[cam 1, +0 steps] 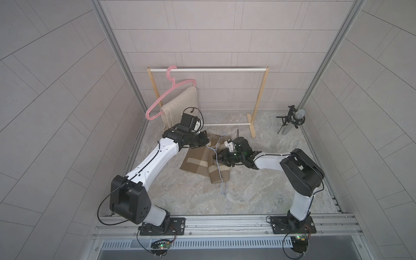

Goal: Hang the scarf on the hanger

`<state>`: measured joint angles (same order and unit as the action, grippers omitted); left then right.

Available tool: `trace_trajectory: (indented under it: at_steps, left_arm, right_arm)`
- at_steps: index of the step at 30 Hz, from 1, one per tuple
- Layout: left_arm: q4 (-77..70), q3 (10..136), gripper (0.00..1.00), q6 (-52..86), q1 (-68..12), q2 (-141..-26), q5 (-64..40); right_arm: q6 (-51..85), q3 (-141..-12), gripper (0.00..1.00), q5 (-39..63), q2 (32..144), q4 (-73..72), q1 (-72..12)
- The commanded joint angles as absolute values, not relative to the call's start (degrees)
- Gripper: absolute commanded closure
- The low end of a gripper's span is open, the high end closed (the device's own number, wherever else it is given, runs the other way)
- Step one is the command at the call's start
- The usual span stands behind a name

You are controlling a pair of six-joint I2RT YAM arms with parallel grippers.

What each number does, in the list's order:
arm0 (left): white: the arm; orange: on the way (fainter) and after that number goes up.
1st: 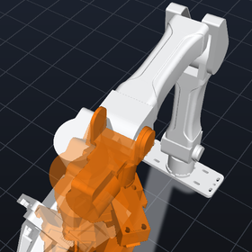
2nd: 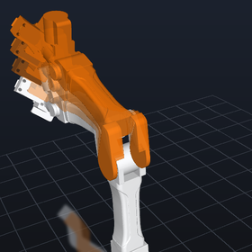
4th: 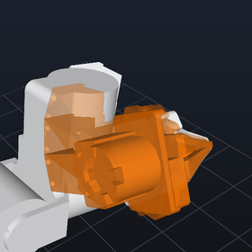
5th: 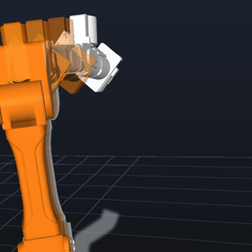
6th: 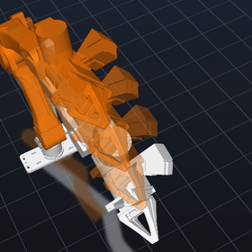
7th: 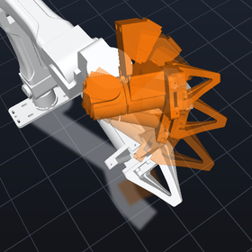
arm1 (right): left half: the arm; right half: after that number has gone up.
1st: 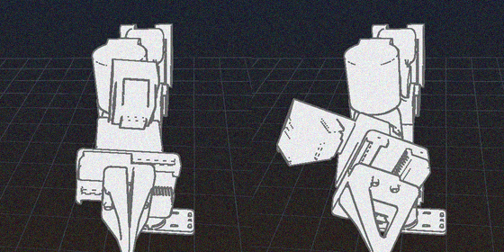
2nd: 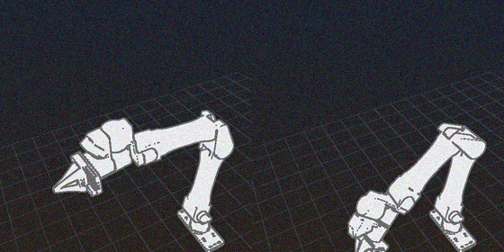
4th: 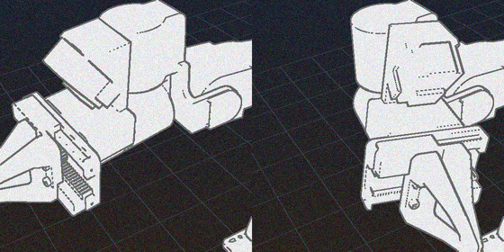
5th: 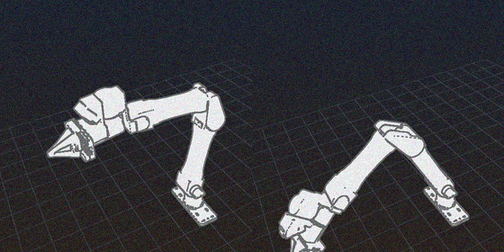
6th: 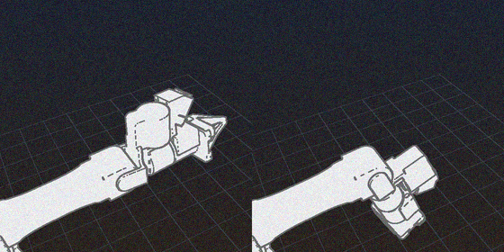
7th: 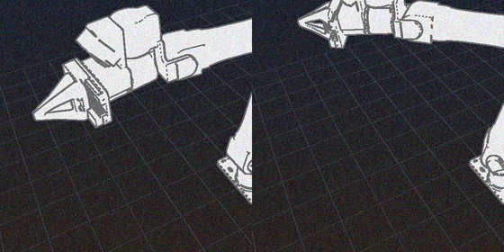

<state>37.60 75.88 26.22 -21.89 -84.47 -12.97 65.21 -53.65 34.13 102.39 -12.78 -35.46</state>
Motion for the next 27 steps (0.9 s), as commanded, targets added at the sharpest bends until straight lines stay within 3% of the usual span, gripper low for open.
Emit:
trace_trajectory:
  at_steps: [1,7,16,21,23,27]
  left_arm:
    - [39.51,78.55,1.0,23.94,-22.06,-84.82,-11.81]
    - [41.79,80.91,1.0,20.12,-22.07,-86.32,-12.61]
    - [42.27,81.72,1.0,19.5,-22.32,-87.27,-13.63]
    - [42.48,81.65,1.0,19.23,-22.41,-87.22,-13.64]
    - [42.67,81.78,1.0,18.91,-22.46,-87.21,-13.63]
    - [43.87,82.7,0.95,17.89,-22.46,-86.8,-12.76]
  right_arm:
    - [59.25,-52.06,0.51,32.21,96.15,-3.05,-33.99]
    - [60.76,-51.94,0.33,29.52,89.55,0.51,-31.43]
    - [75.14,-61.6,0.34,29.06,100.58,-6.36,-32.74]
    - [77.3,-66.05,0.43,28.38,105.54,-8.15,-34.26]
    - [77.43,-67.03,0.5,29.17,106.64,-8.56,-34.81]
    - [76.81,-65.55,0.74,29.62,105.37,-8.12,-34.7]
